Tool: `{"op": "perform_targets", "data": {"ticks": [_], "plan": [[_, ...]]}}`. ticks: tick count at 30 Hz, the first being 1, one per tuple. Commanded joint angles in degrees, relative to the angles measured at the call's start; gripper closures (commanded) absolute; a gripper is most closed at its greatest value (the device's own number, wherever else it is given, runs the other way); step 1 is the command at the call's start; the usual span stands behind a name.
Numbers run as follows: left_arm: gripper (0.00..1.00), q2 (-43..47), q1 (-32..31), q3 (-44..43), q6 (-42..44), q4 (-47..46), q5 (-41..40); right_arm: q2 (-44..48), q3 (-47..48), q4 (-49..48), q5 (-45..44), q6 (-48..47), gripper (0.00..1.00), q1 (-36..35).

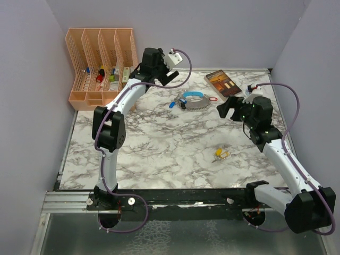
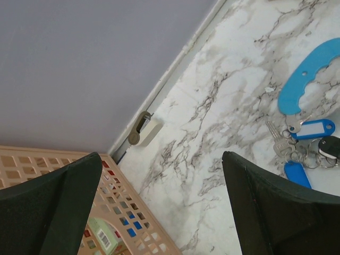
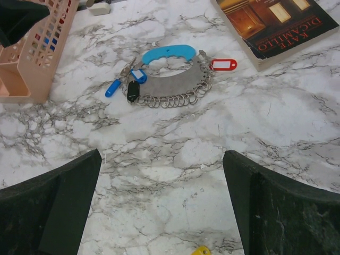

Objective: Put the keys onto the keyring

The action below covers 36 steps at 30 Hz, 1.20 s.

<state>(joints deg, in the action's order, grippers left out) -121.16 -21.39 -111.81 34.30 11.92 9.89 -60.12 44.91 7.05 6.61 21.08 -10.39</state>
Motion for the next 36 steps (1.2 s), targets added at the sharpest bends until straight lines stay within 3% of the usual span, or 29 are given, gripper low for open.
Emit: {"op": "perform_targets", "data": {"ticks": [1, 36], "plan": [[0.01, 2.4, 0.5, 2.2, -2.6, -1.4, 0.8, 0.8, -0.2, -0.1, -3.7, 0.7, 0.01, 0.2], [0.01, 1.7, 0.9, 2.2, -3.1, 0.2, 2.1, -1.1, 0.2, 0.6, -5.1, 4.6, 0.01, 0.2]]}}
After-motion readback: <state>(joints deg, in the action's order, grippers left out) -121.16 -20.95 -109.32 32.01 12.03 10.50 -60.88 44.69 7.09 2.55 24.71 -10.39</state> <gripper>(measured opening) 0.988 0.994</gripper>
